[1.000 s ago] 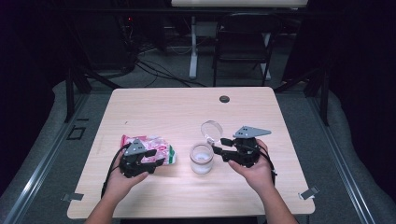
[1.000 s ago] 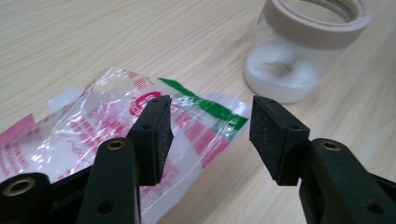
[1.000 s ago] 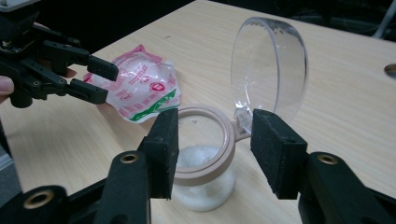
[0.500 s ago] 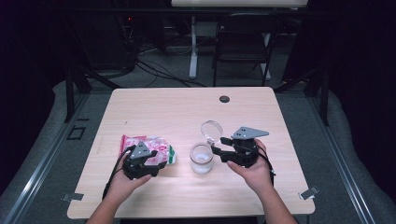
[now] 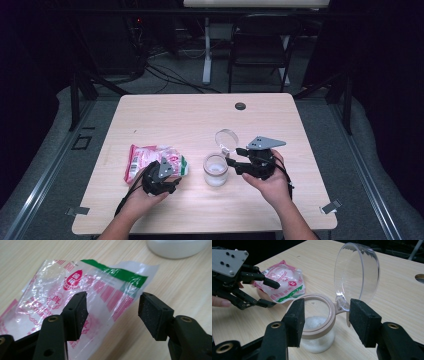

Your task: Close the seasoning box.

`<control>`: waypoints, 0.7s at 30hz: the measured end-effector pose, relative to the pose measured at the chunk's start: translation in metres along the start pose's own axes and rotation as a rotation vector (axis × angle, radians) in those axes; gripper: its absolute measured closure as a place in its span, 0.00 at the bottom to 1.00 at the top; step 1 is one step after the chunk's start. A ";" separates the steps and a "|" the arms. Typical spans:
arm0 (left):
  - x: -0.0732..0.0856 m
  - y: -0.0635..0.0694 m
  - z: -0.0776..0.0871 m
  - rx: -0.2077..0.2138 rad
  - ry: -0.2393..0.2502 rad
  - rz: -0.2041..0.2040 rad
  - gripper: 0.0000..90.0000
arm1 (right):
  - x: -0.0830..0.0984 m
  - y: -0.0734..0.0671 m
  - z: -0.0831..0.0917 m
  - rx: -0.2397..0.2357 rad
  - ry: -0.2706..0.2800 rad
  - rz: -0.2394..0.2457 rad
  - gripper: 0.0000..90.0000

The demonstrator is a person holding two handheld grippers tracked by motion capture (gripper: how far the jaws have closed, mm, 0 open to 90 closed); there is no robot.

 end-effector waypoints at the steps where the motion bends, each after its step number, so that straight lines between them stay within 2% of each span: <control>1: 0.001 -0.001 -0.001 -0.019 -0.007 -0.017 0.45 | 0.000 0.000 0.000 0.002 0.005 -0.003 0.51; 5: 0.006 -0.004 -0.007 -0.074 -0.048 -0.074 0.47 | 0.003 0.001 -0.002 0.005 -0.005 -0.009 0.51; 13: 0.006 -0.006 -0.013 -0.099 -0.051 -0.086 0.49 | 0.004 0.001 -0.004 0.005 -0.009 -0.007 0.51; 16: 0.007 -0.008 -0.015 -0.112 -0.054 -0.078 0.50 | 0.004 0.001 -0.004 0.009 -0.007 -0.012 0.51; 21: 0.011 -0.015 -0.017 -0.126 -0.060 -0.030 0.55 | 0.004 0.001 -0.004 0.008 -0.008 -0.012 0.51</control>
Point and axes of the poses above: each handheld gripper's, and its own axes: z roughly backward along the jaws, x roughly out of its underside, y roughly to its right, the point moved 6 cm from there along -z, roughly forward along the jaws, and after that the axes turned 7 degrees about y, right-handed, at the moved point
